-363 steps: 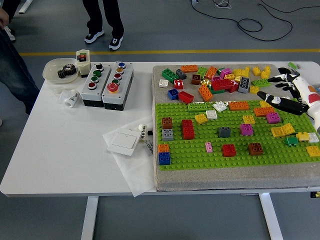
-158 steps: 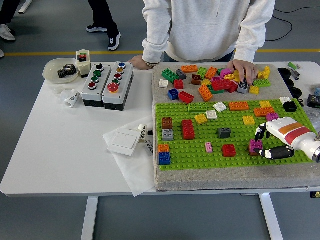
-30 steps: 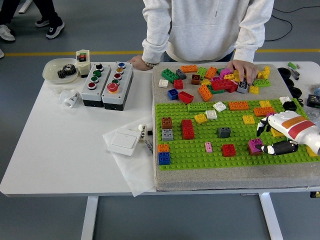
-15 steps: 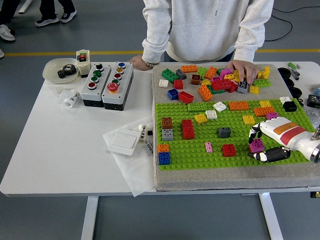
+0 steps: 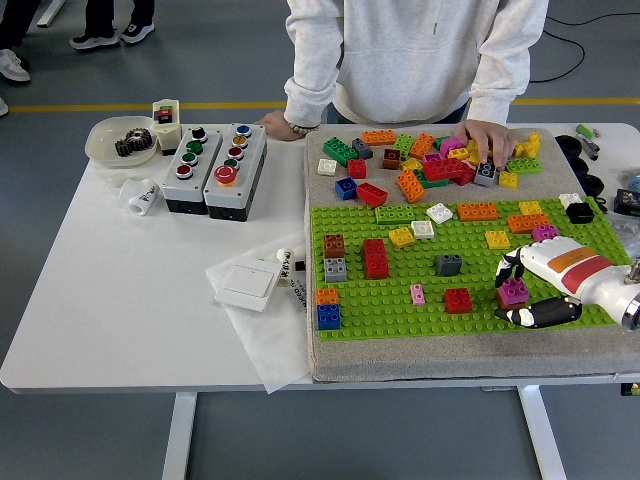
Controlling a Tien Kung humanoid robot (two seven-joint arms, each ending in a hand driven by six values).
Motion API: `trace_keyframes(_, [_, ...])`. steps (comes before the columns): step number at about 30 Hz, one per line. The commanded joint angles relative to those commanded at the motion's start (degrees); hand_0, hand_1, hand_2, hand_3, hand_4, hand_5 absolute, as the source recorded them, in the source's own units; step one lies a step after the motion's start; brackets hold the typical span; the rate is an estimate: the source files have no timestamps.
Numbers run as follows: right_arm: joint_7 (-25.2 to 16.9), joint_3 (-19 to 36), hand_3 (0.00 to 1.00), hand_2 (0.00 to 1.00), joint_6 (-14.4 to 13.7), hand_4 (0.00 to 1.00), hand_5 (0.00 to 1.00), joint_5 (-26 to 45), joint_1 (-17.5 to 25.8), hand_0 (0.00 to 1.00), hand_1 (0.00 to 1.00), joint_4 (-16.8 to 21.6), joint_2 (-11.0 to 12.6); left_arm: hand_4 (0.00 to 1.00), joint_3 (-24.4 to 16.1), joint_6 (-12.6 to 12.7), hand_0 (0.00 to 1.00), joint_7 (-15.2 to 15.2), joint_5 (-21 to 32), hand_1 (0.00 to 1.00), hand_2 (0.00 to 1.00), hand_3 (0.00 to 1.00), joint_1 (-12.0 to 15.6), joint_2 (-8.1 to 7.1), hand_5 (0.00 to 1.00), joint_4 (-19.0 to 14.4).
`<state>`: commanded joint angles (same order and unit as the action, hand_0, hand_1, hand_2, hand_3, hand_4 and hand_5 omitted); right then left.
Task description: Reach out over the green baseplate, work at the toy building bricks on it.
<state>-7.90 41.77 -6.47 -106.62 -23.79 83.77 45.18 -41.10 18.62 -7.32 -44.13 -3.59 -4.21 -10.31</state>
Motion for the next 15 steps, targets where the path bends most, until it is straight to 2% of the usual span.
trace_keyframes(15, [-0.1, -1.1, 0.517, 0.592, 0.1, 0.875, 0.438, 0.3, 0.2, 0.531, 0.544, -1.8, -0.2, 0.658, 0.5, -0.1, 0.719, -0.1, 0.1, 0.735, 0.781, 0.614, 0.2, 0.17, 0.628, 0.0])
